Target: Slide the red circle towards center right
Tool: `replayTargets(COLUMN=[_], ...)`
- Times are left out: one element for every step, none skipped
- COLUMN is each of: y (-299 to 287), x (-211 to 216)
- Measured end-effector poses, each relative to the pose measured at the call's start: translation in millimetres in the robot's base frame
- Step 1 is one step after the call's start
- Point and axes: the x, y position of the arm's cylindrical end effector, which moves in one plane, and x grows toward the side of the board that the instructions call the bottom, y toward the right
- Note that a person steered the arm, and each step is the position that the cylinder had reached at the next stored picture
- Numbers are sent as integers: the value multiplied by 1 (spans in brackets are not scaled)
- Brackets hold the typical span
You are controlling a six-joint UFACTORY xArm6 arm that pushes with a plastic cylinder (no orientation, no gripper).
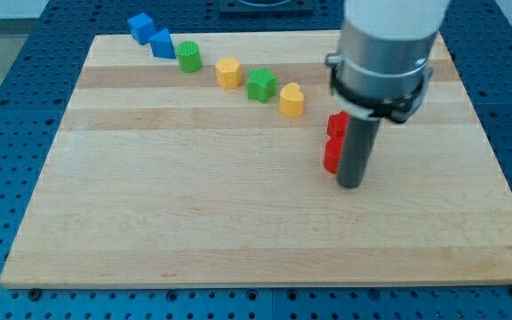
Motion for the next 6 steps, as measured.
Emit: replayTargets(y=[18, -24, -98, -116, -107, -61], x=[-13, 12, 48, 18, -15, -24])
